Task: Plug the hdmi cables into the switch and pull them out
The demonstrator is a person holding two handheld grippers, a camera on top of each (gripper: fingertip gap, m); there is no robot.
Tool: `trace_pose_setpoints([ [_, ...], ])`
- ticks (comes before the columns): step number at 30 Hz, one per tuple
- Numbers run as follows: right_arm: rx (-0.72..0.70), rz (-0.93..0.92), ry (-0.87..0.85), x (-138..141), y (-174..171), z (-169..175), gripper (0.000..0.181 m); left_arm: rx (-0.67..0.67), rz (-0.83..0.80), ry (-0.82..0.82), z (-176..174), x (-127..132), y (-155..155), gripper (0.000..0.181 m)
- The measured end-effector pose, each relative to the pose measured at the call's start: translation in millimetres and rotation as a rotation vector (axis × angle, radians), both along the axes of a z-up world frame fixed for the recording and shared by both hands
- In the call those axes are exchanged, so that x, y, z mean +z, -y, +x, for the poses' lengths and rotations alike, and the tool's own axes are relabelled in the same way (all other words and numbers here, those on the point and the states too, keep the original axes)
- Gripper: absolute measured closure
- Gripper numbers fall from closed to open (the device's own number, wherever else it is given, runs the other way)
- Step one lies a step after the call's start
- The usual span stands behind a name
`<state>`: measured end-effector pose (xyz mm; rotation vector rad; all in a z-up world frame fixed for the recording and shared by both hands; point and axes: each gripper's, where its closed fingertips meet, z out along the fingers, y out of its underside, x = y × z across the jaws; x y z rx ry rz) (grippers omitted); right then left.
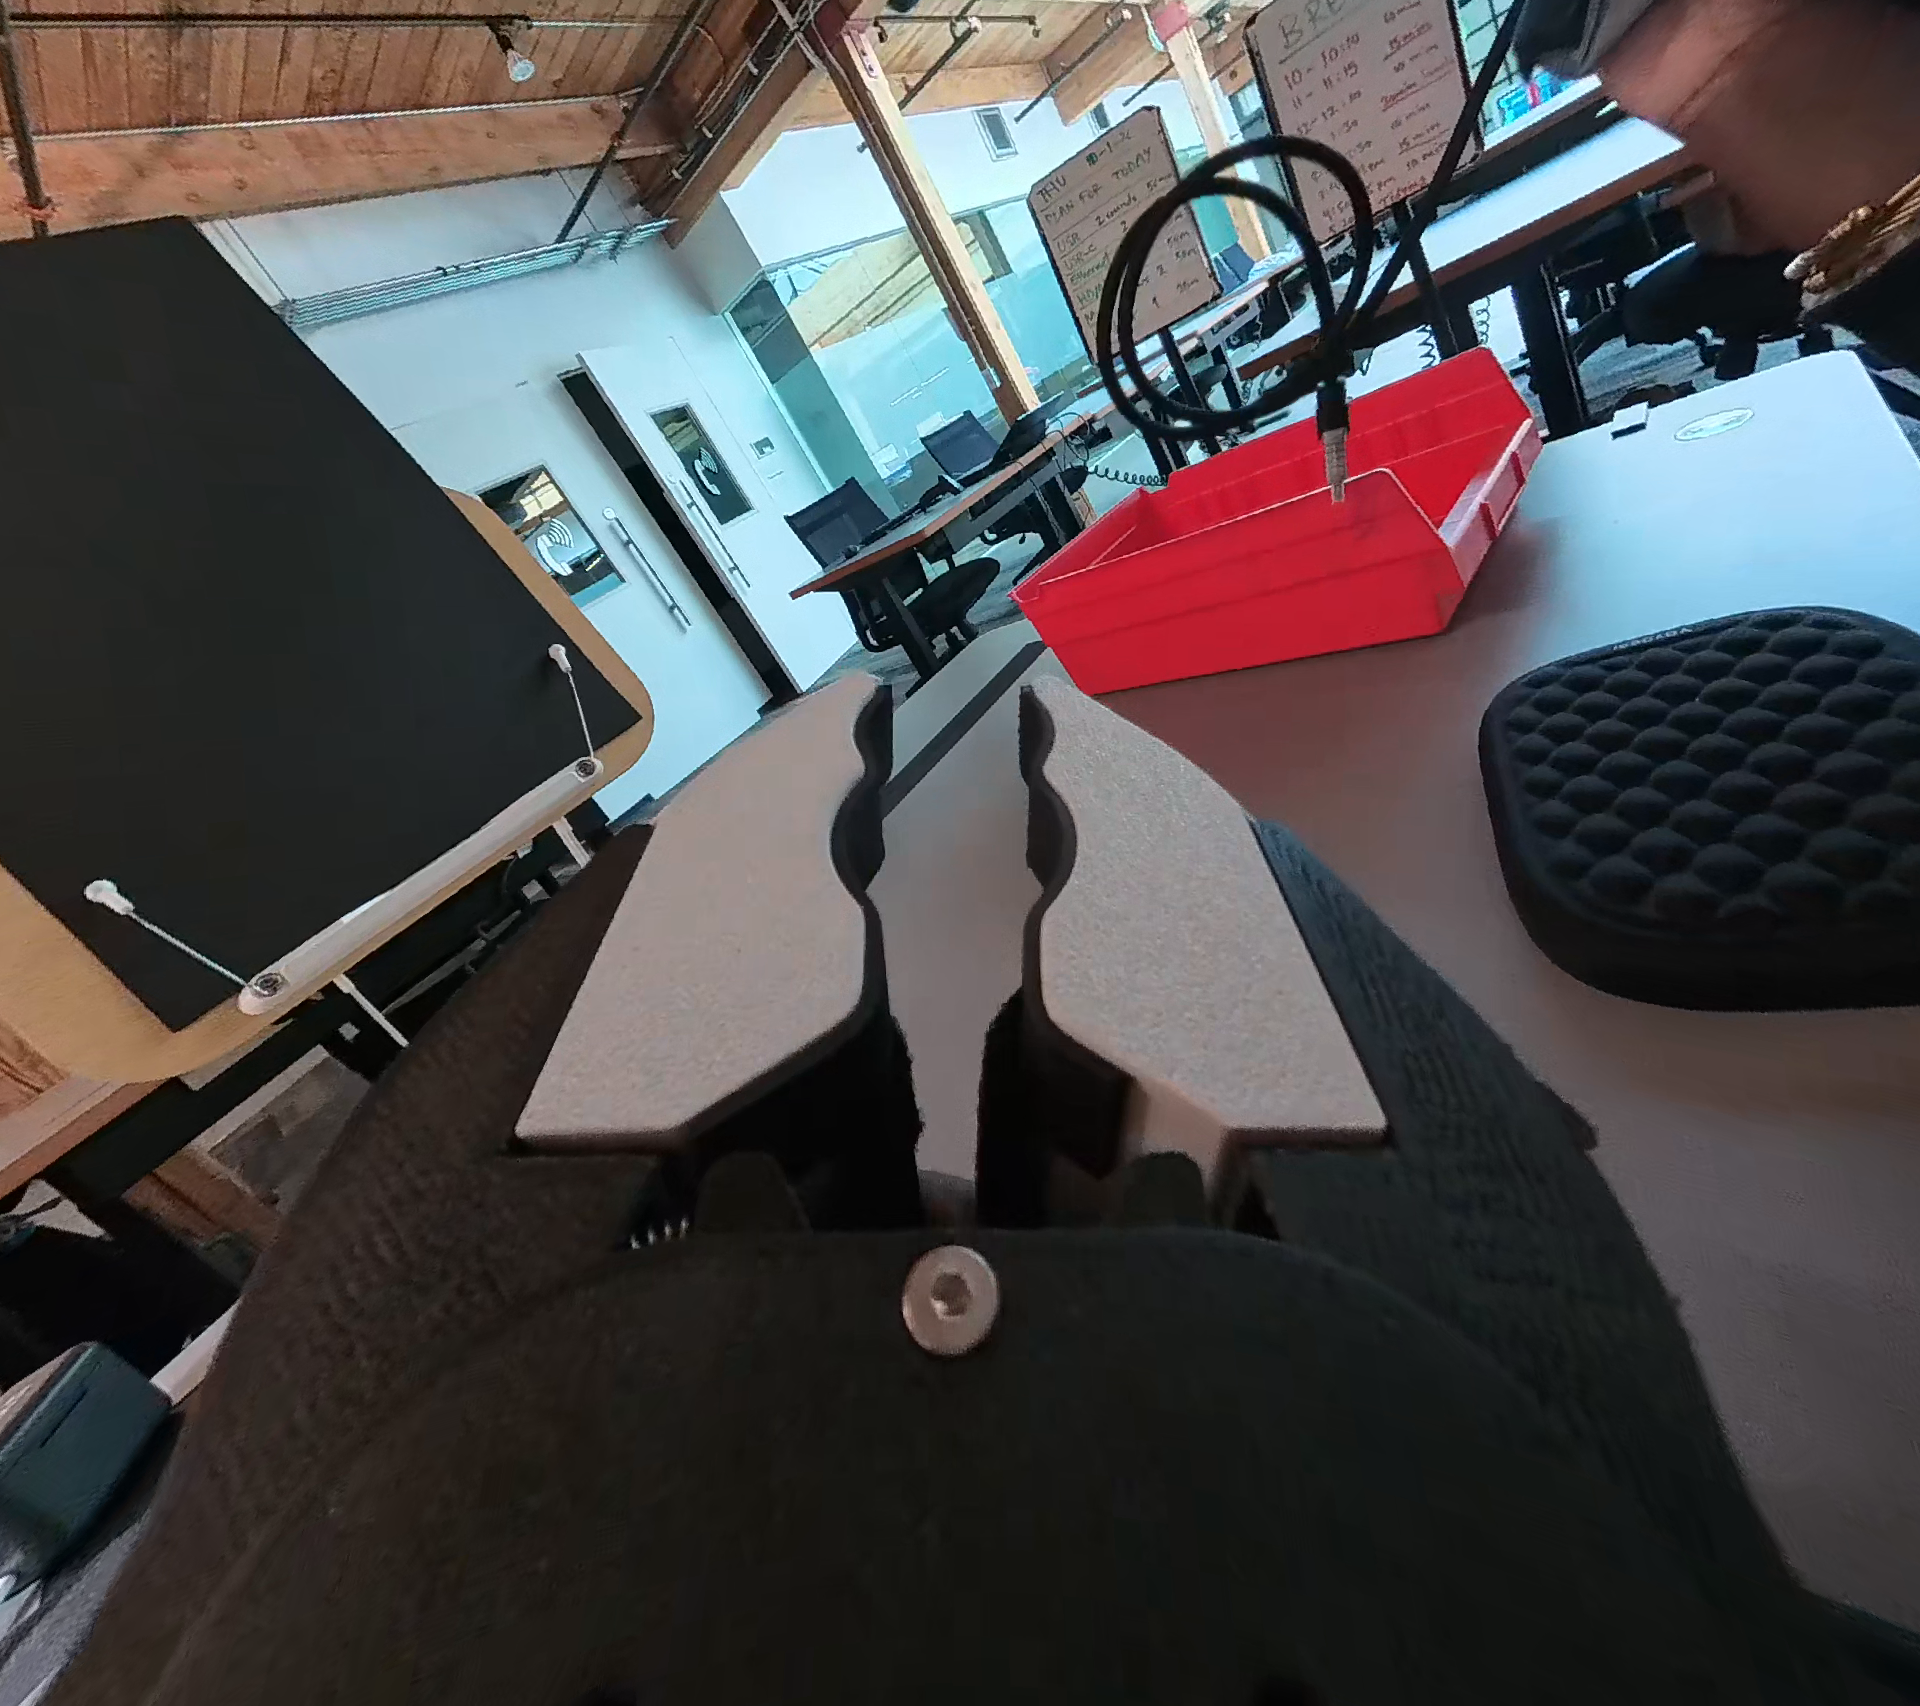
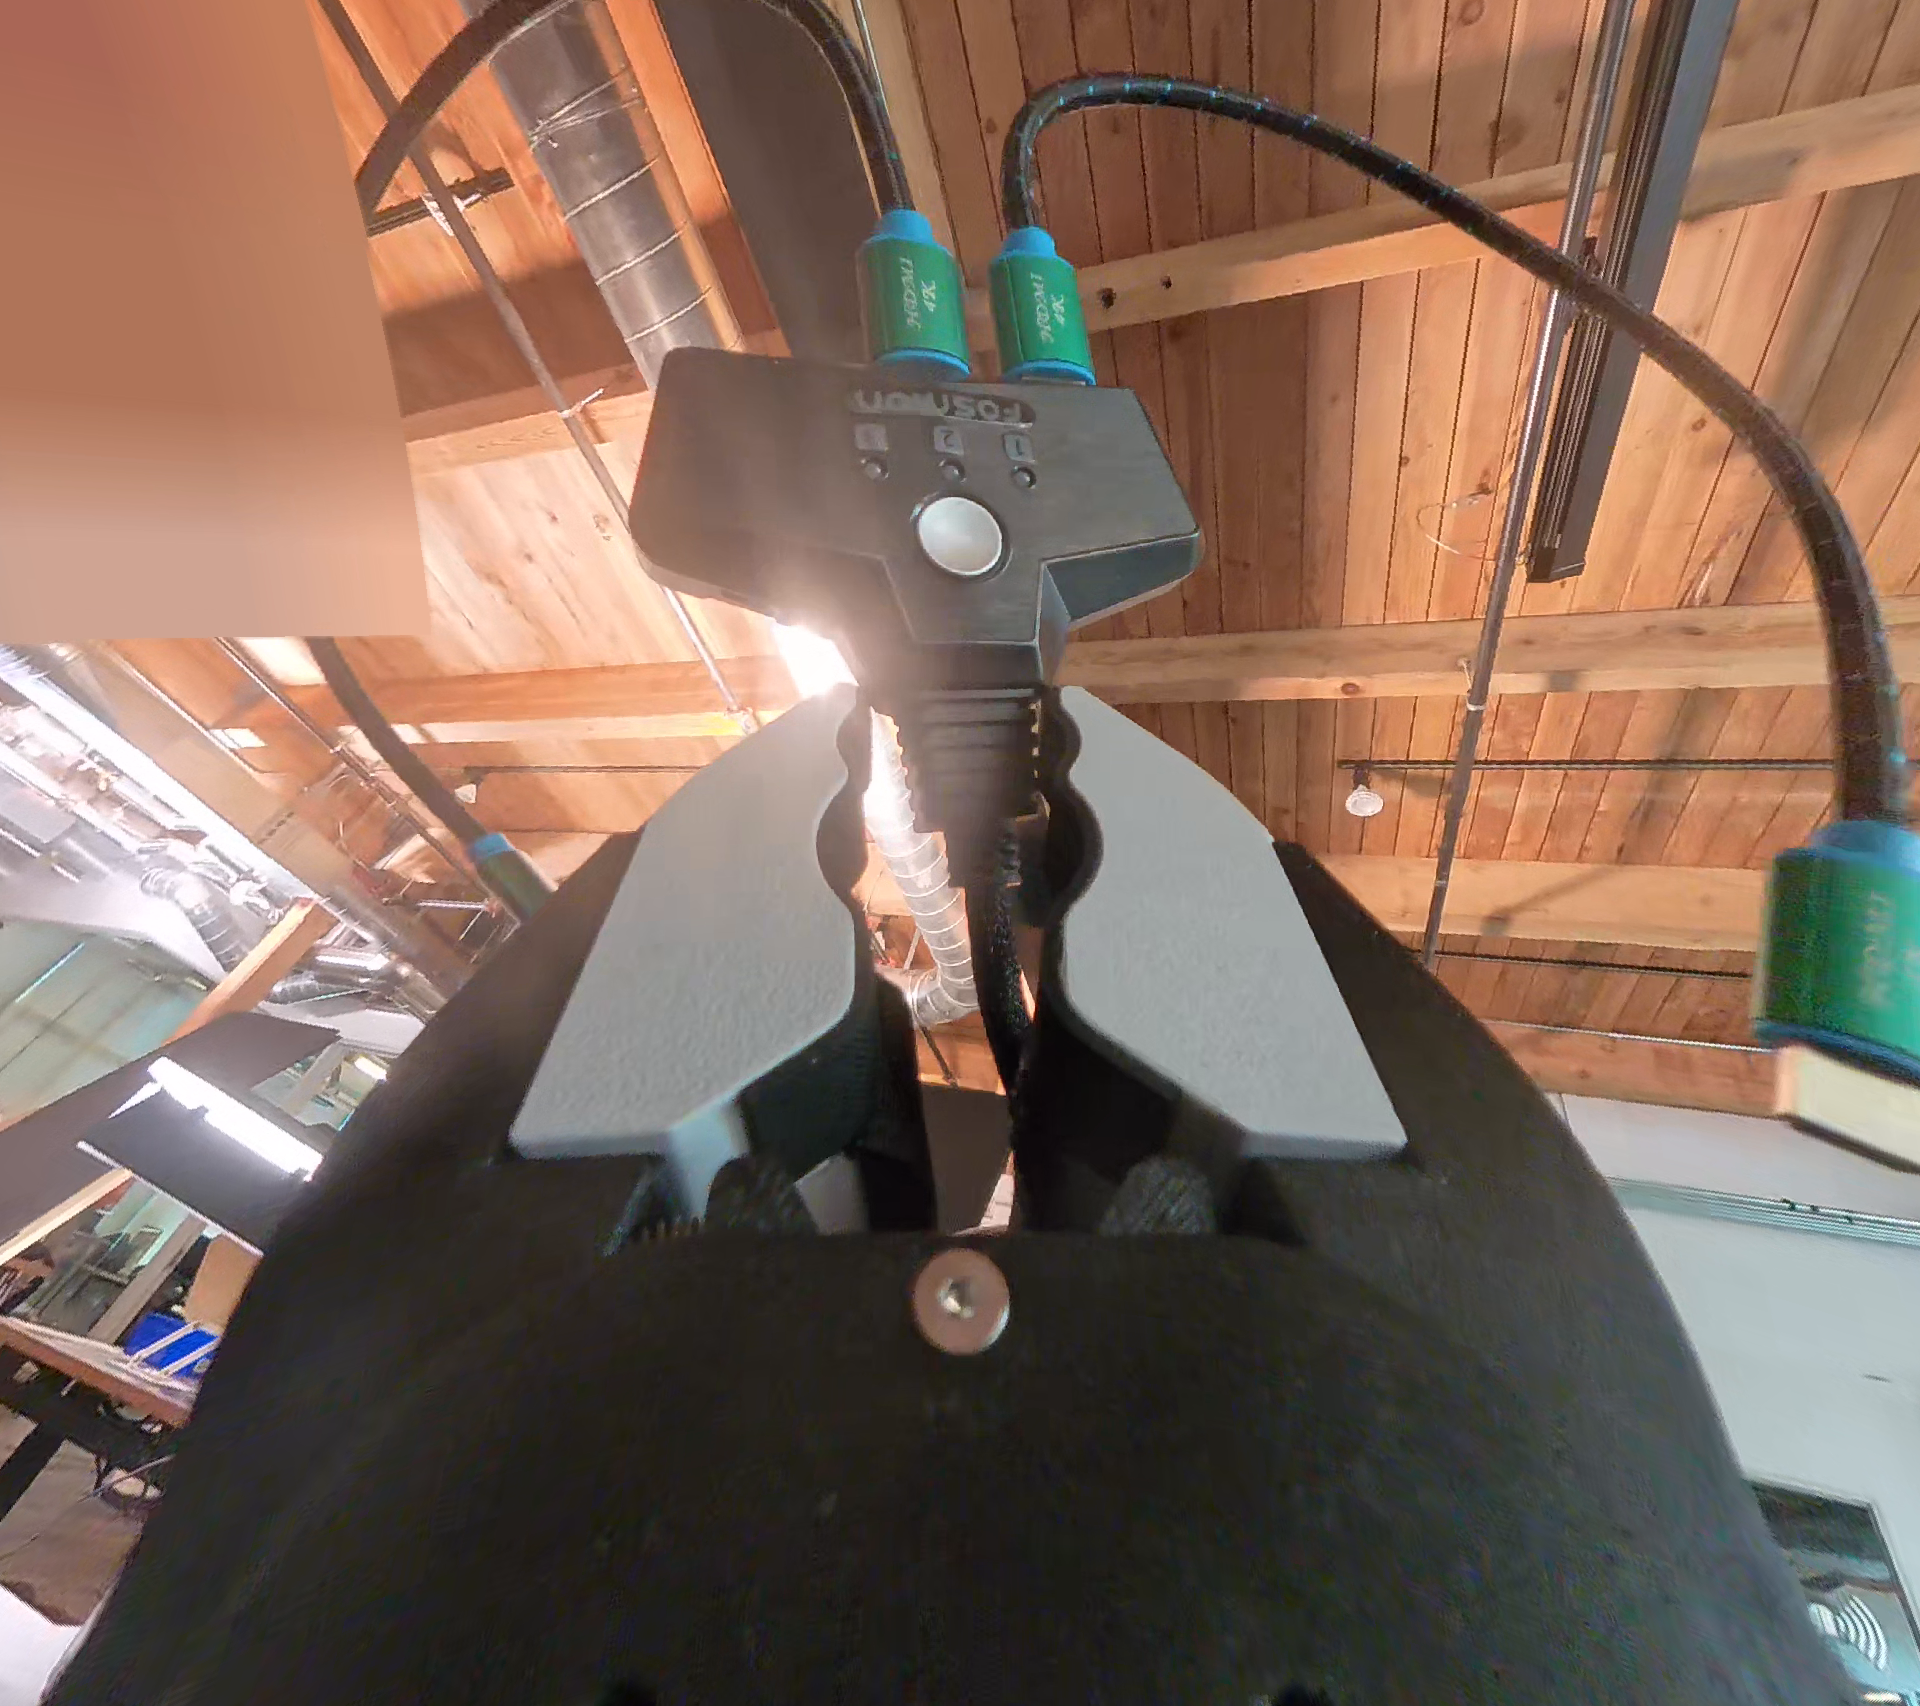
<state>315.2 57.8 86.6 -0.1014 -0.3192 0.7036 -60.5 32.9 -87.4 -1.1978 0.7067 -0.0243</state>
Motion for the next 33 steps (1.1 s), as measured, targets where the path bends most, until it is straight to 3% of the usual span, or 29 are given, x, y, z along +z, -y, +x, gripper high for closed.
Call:
trace_pose_setpoints([
  [12, 0.109, 0.067, -0.155, 5.3, 23.0, 22.3, 0.150, 0.002, -0.011, -0.020, 1.7, -4.1, -0.8, 0.158],
  [17, 0.031, 0.087, -0.160, 1.8, 18.1, 29.1, 0.151, 0.001, -0.014, -0.034, 3.1, -6.3, -0.7, 0.159],
  [23, -0.049, -0.142, -0.178, -28.3, -70.2, 35.0, 0.151, 0.004, -0.020, -0.052, 4.4, -9.3, -1.4, 0.158],
  [28, -0.257, -0.653, -0.054, -80.0, -181.6, 30.3, 0.152, 0.008, -0.026, -0.061, 4.1, -11.5, -2.3, 0.158],
  [33, -0.419, -1.040, 0.193, -123.0, -229.4, 18.9, 0.156, 0.010, -0.032, -0.071, 4.6, -14.0, -3.0, 0.158],
])
